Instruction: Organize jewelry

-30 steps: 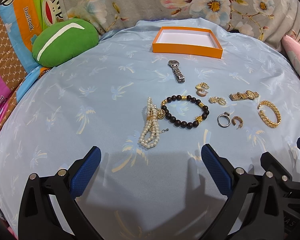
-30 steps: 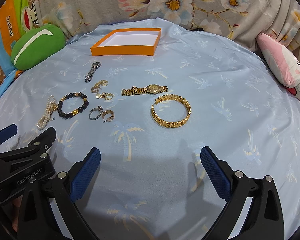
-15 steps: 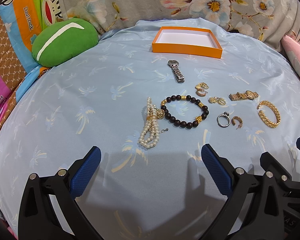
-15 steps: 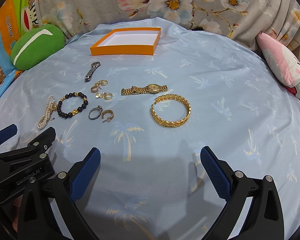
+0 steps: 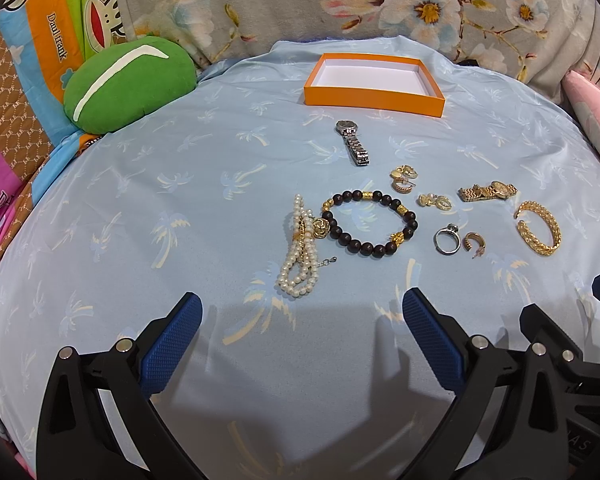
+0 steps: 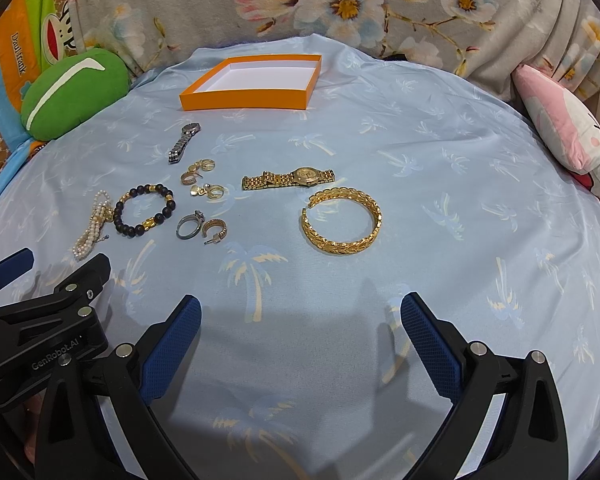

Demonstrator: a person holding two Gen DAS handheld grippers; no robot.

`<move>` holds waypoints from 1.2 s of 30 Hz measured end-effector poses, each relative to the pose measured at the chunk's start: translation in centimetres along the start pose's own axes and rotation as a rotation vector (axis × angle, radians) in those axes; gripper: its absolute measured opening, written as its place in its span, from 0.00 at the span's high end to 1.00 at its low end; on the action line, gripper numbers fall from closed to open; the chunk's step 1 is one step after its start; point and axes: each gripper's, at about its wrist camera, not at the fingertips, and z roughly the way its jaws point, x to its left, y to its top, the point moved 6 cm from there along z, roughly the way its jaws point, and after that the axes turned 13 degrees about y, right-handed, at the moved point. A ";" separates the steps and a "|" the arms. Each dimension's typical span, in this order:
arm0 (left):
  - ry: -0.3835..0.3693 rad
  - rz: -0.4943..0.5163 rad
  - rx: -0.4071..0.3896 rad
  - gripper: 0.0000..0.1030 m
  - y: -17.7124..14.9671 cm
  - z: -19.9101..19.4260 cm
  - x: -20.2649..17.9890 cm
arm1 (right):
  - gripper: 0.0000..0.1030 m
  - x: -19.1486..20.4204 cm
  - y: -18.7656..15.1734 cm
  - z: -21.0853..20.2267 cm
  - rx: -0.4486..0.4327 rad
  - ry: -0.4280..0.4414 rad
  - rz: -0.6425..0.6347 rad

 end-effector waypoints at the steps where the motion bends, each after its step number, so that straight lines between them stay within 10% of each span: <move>1: 0.000 0.000 0.000 0.05 0.0 0.0 0.0 | 0.05 0.0 0.0 0.0 0.000 0.000 0.000; 36: -0.066 -0.065 0.021 0.05 0.0 0.2 0.4 | 0.05 -1.1 -0.2 0.2 0.011 0.010 0.039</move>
